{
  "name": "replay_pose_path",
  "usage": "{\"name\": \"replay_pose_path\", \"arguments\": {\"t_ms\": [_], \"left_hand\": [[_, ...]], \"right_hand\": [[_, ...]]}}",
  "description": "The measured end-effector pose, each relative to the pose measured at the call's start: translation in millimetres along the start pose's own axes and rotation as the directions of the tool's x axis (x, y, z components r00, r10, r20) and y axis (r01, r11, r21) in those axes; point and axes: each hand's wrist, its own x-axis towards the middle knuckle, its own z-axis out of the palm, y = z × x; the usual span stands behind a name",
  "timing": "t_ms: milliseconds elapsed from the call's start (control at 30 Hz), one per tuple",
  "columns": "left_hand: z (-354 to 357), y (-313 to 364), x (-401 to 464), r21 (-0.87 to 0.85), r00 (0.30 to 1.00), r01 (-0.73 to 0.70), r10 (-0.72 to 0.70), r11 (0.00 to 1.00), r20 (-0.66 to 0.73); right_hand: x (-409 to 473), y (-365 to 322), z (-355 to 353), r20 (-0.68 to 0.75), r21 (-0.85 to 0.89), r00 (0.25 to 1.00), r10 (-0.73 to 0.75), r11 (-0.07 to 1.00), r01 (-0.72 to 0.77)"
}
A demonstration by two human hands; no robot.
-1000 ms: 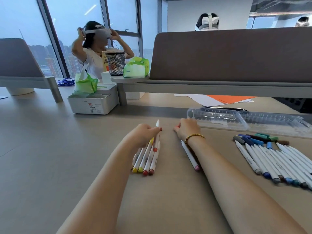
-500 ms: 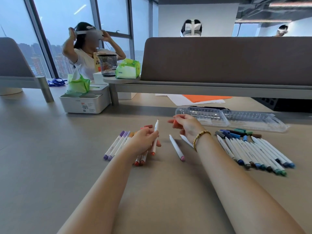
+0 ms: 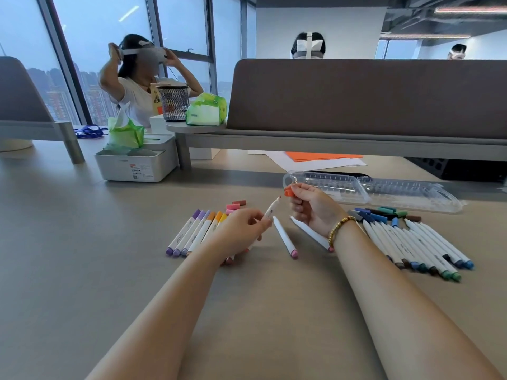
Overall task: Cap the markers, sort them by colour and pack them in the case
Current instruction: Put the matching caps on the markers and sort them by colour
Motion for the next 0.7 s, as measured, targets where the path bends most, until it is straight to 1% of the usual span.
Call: {"name": "replay_pose_path", "arguments": {"t_ms": [167, 333, 467, 600, 700], "left_hand": [[-1, 0, 0, 0.043, 1.000, -0.008, 0.008, 0.999, 0.014], [-1, 0, 1, 0.045, 1.000, -0.012, 0.011, 0.999, 0.016], [-2, 2, 1, 0.028, 1.000, -0.004, 0.004, 1.000, 0.027], [-3, 6, 0, -0.043, 0.996, 0.058, -0.055, 0.997, 0.063], [-2, 9, 0, -0.103, 0.996, 0.073, -0.068, 0.992, 0.050]], "right_hand": [[-1, 1, -2, 0.012, -0.020, 1.000, 0.000, 1.000, 0.000], [2, 3, -1, 0.052, -0.102, 0.999, -0.011, 0.995, 0.016], [3, 1, 4, 0.090, -0.254, 0.995, -0.048, 0.965, 0.069], [3, 1, 14, 0.088, -0.453, 0.991, -0.102, 0.882, 0.131], [3, 0, 23, 0.052, -0.482, 0.987, -0.149, 0.862, 0.156]]}}
